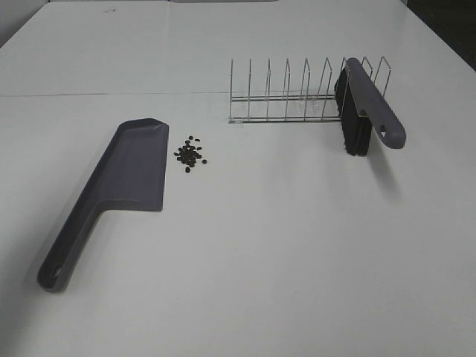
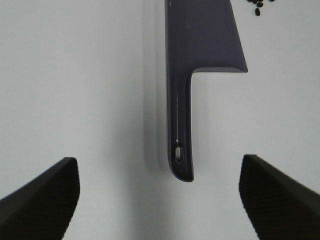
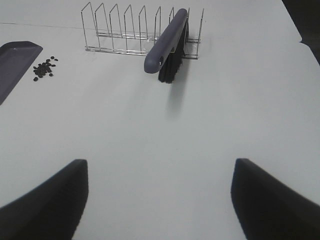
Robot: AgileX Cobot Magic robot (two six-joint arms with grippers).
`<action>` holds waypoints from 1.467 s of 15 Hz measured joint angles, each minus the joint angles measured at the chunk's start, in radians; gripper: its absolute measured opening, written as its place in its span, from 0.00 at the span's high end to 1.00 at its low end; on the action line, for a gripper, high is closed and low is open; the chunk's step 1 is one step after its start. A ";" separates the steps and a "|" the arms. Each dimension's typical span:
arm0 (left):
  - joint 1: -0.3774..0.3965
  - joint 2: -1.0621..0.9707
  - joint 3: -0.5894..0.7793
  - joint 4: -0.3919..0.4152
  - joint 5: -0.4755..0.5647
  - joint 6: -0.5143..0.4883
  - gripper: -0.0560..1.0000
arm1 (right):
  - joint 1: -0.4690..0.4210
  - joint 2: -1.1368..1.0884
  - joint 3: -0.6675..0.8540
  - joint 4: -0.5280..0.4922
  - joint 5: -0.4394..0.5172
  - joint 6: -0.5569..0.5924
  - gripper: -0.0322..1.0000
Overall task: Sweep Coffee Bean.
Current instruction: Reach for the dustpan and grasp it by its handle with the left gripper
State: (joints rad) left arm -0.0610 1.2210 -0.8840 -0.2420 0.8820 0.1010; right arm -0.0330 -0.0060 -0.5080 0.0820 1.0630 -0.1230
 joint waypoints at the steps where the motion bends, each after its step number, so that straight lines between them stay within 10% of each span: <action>1: 0.000 0.070 -0.028 0.000 0.002 0.000 0.19 | 0.000 0.000 0.000 0.000 0.000 0.000 0.32; 13: -0.207 0.592 -0.121 0.055 -0.092 -0.140 0.19 | 0.000 0.000 0.000 0.000 0.000 0.000 0.32; 22: -0.214 0.697 -0.124 0.117 -0.196 -0.199 0.23 | 0.000 0.000 0.000 0.000 0.000 0.000 0.32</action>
State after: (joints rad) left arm -0.2750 1.9180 -1.0080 -0.1250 0.6860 -0.0980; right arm -0.0330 -0.0060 -0.5080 0.0820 1.0630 -0.1230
